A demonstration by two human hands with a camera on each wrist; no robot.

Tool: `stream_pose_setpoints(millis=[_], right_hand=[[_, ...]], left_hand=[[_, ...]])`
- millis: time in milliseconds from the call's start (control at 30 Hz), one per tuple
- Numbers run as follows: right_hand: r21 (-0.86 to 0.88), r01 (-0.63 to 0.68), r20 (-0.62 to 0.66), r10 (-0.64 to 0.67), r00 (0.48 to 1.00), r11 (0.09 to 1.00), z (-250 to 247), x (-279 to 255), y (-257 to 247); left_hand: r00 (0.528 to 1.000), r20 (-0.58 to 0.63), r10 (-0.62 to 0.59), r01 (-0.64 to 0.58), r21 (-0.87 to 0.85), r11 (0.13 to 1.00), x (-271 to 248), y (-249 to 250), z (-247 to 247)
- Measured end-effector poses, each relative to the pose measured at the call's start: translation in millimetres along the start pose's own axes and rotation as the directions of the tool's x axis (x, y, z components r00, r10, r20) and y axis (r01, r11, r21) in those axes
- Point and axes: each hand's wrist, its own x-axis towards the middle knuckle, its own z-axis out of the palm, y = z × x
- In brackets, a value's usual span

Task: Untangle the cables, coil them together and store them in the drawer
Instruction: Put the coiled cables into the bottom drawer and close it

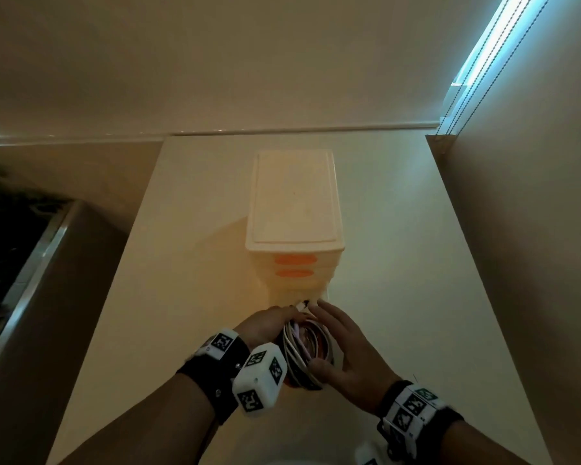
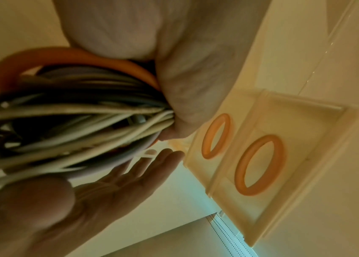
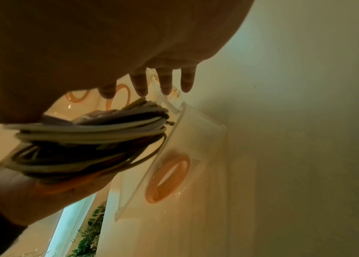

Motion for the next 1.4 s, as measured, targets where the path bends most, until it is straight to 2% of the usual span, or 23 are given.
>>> stream_pose_setpoints(millis=[133, 300, 400, 500, 600, 700, 800, 900, 1000, 1133, 1267, 1400], right_hand=[[-0.002, -0.02, 0.017, 0.02, 1.0, 1.0, 0, 2, 1], [-0.012, -0.015, -0.032, 0.015, 0.999, 1.0, 6, 0, 5], [-0.048, -0.019, -0.074, 0.015, 0.997, 0.999, 9, 1, 5], [-0.17, 0.057, -0.12, -0.078, 0.99, 0.984, 19, 1, 3], [-0.333, -0.024, -0.057, 0.005, 0.998, 0.943, 26, -1, 0], [-0.482, -0.068, -0.034, 0.059, 0.998, 0.874, 35, -1, 3], [-0.551, -0.076, -0.067, 0.046, 0.997, 0.831, 48, 0, 15], [-0.566, -0.072, -0.082, 0.03, 0.996, 0.821, 53, 0, 19], [-0.594, -0.071, -0.078, 0.031, 0.996, 0.801, 50, 1, 13], [-0.625, -0.021, -0.057, -0.019, 0.998, 0.781, 37, 6, 6], [-0.616, 0.128, 0.029, -0.14, 0.99, 0.778, 27, 22, 2], [-0.578, 0.18, 0.103, -0.148, 0.984, 0.796, 25, 34, 2]], left_hand=[[0.998, -0.033, -0.047, 0.043, -0.122, 0.992, -1, -5, 1], [0.989, -0.133, 0.064, -0.08, -0.125, 0.989, 10, 8, 0], [0.971, -0.223, 0.081, -0.148, -0.298, 0.943, 14, 8, 12], [0.96, -0.274, 0.059, -0.175, -0.421, 0.89, 13, 7, 22], [0.951, -0.3, 0.076, -0.207, -0.435, 0.877, 9, 11, 25], [0.916, -0.391, 0.09, -0.239, -0.354, 0.904, 2, 16, 27], [0.859, -0.471, 0.198, -0.256, -0.061, 0.965, 9, 10, 26], [0.831, -0.471, 0.297, -0.213, 0.223, 0.951, 10, 8, 27], [0.83, -0.432, 0.353, -0.195, 0.368, 0.909, 12, 9, 27], [0.838, -0.426, 0.341, -0.201, 0.34, 0.919, 13, 12, 26], [0.825, -0.475, 0.305, -0.208, 0.246, 0.947, 12, 13, 30], [0.843, -0.476, 0.252, -0.191, 0.173, 0.966, 11, 18, 25]])
